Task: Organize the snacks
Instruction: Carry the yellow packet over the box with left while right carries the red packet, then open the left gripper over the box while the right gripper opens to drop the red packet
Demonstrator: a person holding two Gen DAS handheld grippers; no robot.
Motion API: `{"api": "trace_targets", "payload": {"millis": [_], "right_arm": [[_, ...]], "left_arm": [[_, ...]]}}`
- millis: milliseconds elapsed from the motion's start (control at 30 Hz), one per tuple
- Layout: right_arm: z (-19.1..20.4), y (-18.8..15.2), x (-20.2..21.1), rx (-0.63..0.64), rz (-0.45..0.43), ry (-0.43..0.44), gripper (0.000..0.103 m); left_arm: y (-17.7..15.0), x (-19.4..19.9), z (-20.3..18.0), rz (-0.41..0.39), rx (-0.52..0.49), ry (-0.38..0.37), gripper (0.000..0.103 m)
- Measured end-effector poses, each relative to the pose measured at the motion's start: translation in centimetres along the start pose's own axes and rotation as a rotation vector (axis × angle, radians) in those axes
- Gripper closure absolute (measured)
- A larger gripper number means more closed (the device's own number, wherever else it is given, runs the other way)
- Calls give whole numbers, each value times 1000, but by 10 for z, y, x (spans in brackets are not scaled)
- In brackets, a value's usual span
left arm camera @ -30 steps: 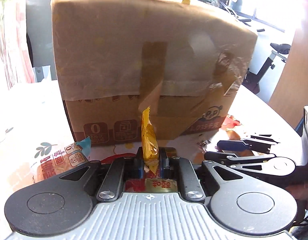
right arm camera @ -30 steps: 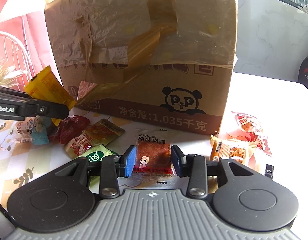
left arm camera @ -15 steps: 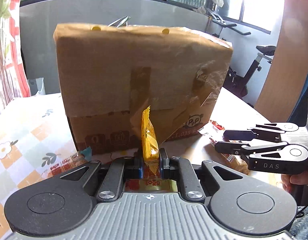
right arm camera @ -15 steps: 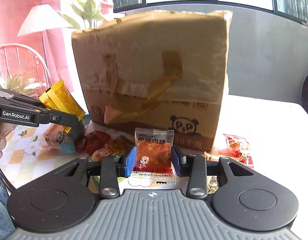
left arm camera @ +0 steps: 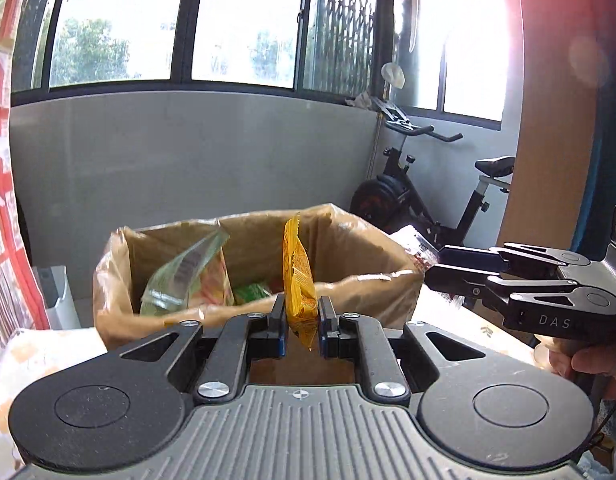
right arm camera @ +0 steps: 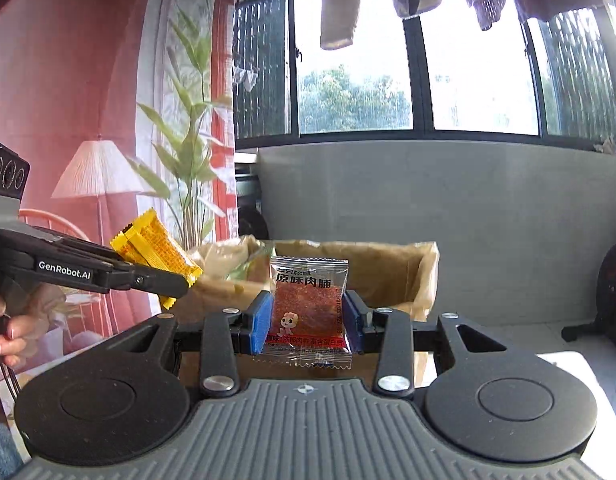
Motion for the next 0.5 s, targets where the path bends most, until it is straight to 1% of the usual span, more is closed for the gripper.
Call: {"api": "trace_targets", "payload": {"millis": [100,167,267,400,433,467,500], "right_arm": [[-12,20,-23,9,2,-45,62],[-22,27,-42,-34,26,-56,62],[-33,30,-69,-61,75,-81,62],[-44,25,-92,-99,161,-124,60],[-46,23,-93,-106,172,-145,57],[-46,21,-91,-110,168,-158,55],[-46,20,-89,-112,160,-158,54]], "left_arm": [[23,-18,1,-20,8,4,88],[35,-34,2,-13,11,0,88],[47,-64,-1,20,12,4,88],[50,-97,-2,66,29,6,86],[48,-102,-2,75,40,2,83],[46,-105,-1,83,52,4,70],[44,-108,1,85,62,16,54]]}}
Point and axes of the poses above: each gripper's, at about its wrist camera, not at the fingertips, and x roughly against the way its jaws point, z to its left, y to its top, the point moved 4 cm from there along -x, roughly the way its jaws point, and after that the axes turned 8 degrees about z, right-handed, at the moved point
